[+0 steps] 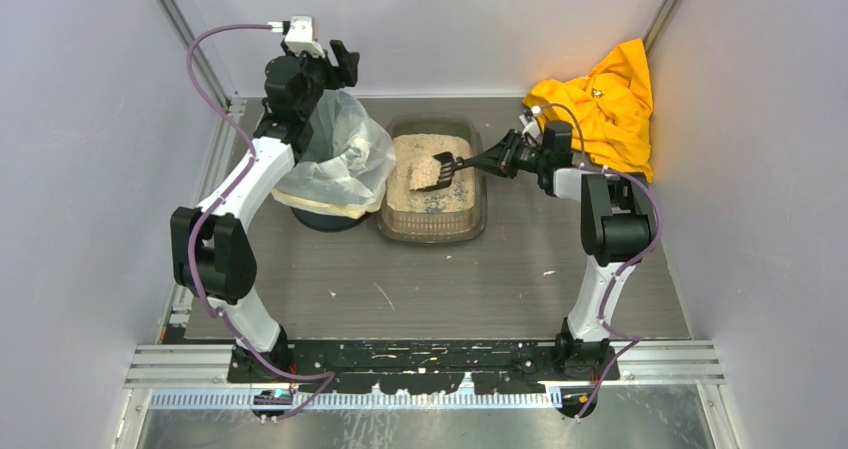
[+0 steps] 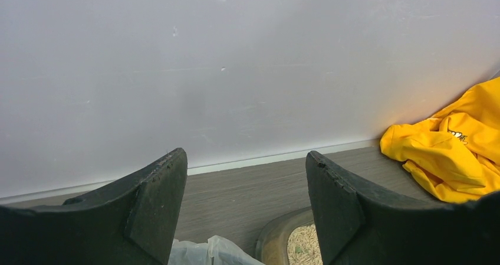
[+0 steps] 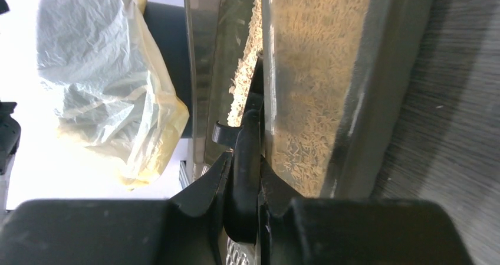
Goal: Clean the litter box
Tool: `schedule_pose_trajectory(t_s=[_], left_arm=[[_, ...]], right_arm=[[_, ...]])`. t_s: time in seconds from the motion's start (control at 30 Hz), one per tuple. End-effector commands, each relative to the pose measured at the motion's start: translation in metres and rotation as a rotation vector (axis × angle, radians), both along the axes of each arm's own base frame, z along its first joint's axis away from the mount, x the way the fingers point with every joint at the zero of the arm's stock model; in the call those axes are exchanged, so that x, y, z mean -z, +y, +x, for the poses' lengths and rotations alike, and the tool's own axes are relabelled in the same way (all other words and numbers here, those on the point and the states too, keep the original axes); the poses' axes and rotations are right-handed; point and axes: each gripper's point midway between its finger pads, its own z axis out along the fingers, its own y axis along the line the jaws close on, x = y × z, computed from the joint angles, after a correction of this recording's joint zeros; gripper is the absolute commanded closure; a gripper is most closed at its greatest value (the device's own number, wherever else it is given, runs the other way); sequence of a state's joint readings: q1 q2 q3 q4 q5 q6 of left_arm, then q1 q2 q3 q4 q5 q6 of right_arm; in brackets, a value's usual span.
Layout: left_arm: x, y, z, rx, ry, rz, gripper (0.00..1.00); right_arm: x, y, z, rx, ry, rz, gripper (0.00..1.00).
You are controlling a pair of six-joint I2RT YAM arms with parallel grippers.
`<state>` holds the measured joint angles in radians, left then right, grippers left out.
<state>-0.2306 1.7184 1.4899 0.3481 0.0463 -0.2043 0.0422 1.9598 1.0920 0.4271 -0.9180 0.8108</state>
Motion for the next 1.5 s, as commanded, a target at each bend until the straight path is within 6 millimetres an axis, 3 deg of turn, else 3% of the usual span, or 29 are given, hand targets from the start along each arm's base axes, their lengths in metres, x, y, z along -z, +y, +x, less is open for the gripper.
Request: schedule_pose_trajectory(t_s=[0.0, 0.17, 0.4, 0.63, 0.93, 1.13, 1.23, 1.37, 1.47], left_arm=[[-0.044, 0.003, -0.004, 0.000, -0.113, -0.026, 0.27], [-0.042, 0.001, -0.003, 0.010, -0.109, -0.034, 0.27], [-0.039, 0.000, -0.008, 0.020, -0.105, -0.037, 0.27], [-0.042, 0.006, -0.015, 0.002, -0.106, -0.017, 0.27], [-0.041, 0.012, -0.025, -0.010, -0.105, 0.018, 0.27], [-0.042, 0.012, -0.025, -0.008, -0.106, 0.020, 0.27], [-0.047, 0.012, -0.024, -0.011, -0.115, 0.025, 0.27], [-0.050, 0.012, -0.024, -0.010, -0.122, 0.026, 0.27], [-0.050, 0.012, -0.026, -0.008, -0.122, 0.027, 0.27]], right_arm=[[-0.020, -0.023, 0.013, 0.009, -0.077, 0.045, 0.99], [-0.031, -0.023, 0.008, -0.045, -0.094, 0.071, 0.99], [-0.027, -0.025, 0.003, -0.058, -0.073, 0.109, 0.99], [-0.081, -0.024, 0.009, -0.072, -0.166, 0.364, 0.99], [-0.059, -0.022, 0.004, -0.084, -0.139, 0.269, 0.99], [-0.078, -0.021, 0.008, -0.107, -0.153, 0.403, 0.99], [-0.086, -0.021, 0.006, -0.112, -0.191, 0.391, 0.99], [-0.082, -0.024, -0.002, -0.116, -0.185, 0.381, 0.99], [-0.079, -0.031, 0.003, -0.061, -0.192, 0.383, 0.99]])
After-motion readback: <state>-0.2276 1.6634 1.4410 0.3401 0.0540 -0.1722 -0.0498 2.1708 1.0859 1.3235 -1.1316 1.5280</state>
